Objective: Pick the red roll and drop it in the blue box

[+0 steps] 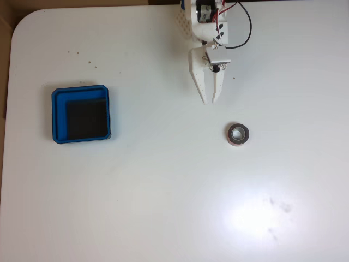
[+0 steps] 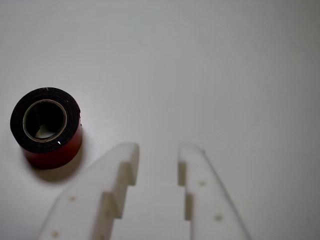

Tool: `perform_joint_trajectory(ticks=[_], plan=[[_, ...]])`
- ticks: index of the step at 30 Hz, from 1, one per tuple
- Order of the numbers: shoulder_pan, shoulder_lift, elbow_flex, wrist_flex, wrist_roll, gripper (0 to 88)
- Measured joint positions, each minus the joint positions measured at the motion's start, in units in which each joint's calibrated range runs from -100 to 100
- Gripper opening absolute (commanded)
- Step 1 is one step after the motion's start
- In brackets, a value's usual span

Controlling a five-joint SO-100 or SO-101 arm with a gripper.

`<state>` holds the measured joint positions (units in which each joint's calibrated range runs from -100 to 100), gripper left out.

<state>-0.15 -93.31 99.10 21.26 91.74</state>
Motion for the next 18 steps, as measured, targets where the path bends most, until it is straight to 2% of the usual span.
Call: perform_joint_trajectory(ticks=[18], plan=[[-1.0, 0.0, 0.0, 0.0, 0.0, 1.5]])
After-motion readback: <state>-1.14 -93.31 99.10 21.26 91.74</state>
